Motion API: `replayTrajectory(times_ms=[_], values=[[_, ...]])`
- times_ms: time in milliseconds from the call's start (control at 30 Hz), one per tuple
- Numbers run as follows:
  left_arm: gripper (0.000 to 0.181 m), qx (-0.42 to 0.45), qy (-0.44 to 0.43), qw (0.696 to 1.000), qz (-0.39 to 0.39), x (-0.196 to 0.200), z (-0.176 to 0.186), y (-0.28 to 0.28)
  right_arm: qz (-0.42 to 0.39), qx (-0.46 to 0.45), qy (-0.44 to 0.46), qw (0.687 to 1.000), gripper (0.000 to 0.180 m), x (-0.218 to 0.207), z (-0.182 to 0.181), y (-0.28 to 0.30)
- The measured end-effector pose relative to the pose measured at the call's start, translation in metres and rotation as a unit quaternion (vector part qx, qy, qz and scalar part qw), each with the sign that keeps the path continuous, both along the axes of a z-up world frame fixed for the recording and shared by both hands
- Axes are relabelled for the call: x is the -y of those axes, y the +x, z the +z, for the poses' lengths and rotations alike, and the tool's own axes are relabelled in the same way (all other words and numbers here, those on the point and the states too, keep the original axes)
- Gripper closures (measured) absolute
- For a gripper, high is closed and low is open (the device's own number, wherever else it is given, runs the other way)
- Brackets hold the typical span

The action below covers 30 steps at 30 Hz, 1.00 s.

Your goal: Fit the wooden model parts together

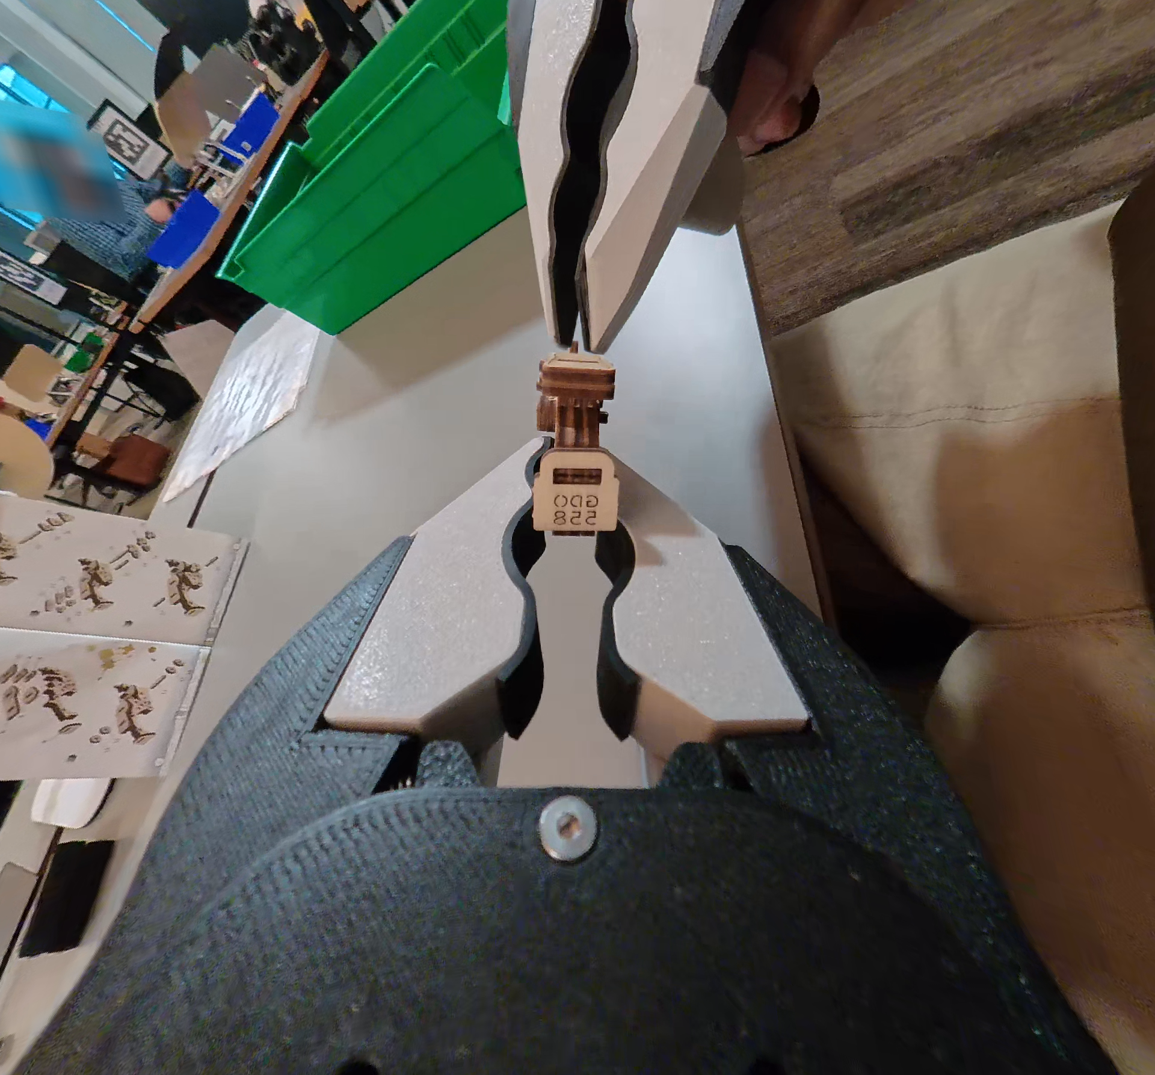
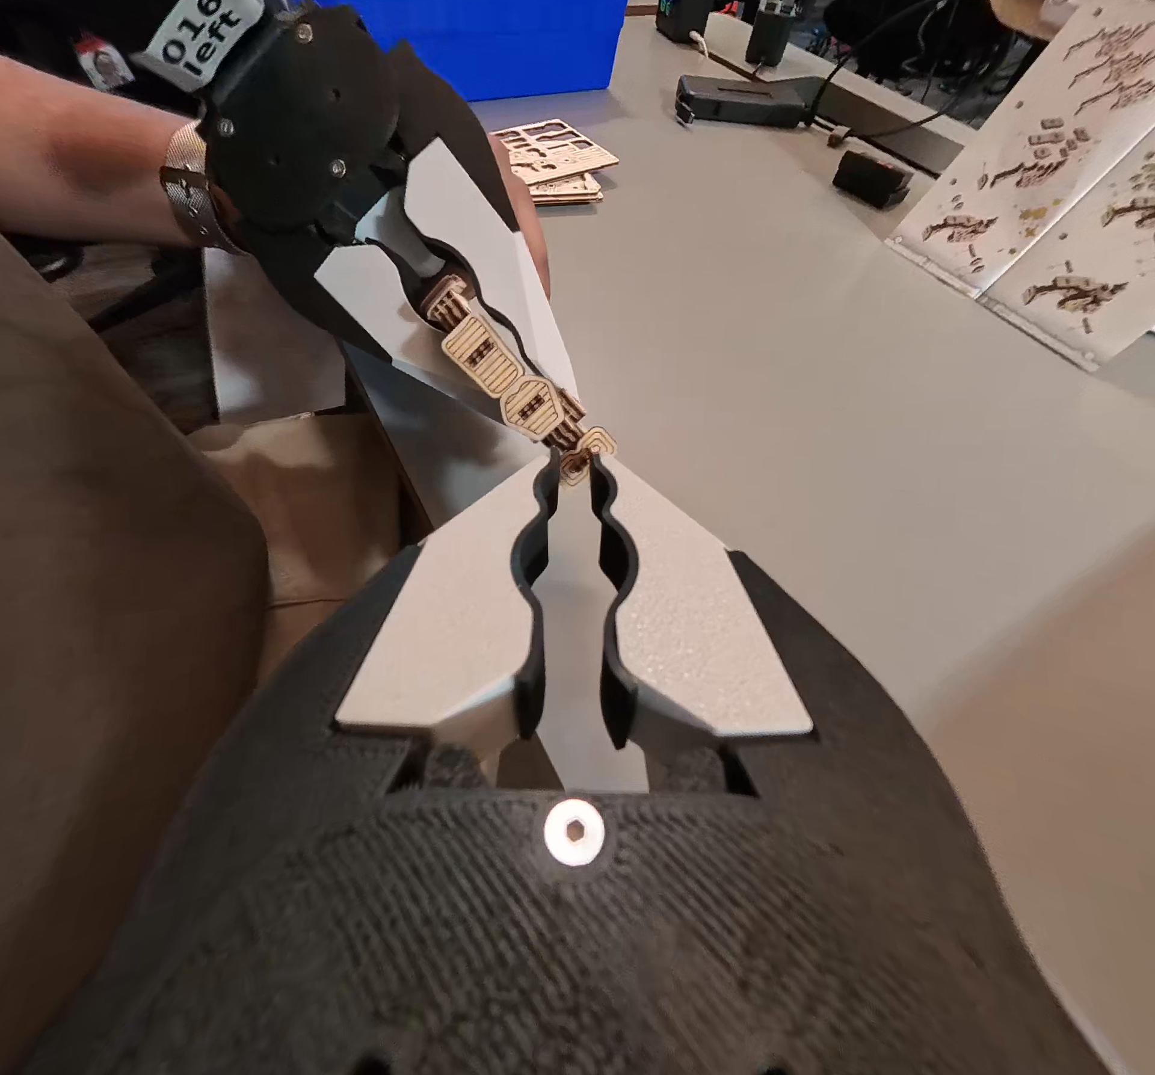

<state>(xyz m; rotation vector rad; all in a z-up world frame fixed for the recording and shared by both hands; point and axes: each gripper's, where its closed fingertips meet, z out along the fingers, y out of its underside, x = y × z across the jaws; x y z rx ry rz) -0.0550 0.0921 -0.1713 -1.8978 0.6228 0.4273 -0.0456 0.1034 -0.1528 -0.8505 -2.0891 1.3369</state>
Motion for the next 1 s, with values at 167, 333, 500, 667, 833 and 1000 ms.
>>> replayTrajectory(times_ms=[167,333,500,667,833,1000], values=[[0.172,0.003,-0.012,1.000,-0.007,0.001,-0.005,0.003,0.004,-0.004,0.013,1.000,0.172,0.000,-0.001,0.001],[0.172,0.030,-0.034,0.999,-0.029,0.004,-0.011,0.008,0.019,-0.008,0.053,0.998,0.171,0.002,-0.007,0.003],[0.173,0.038,-0.054,0.997,-0.042,0.006,-0.017,0.013,0.041,-0.002,0.117,0.992,0.172,0.007,-0.022,0.008],[0.172,0.040,-0.067,0.996,-0.052,0.008,-0.022,0.015,0.047,-0.016,0.166,0.985,0.169,0.009,-0.031,0.008],[0.173,0.049,-0.073,0.995,-0.055,0.009,-0.025,0.016,0.058,-0.014,0.171,0.983,0.172,0.011,-0.035,0.009],[0.172,0.076,-0.088,0.991,-0.065,0.011,-0.031,0.019,0.074,-0.008,0.169,0.983,0.172,0.013,-0.040,0.012]])
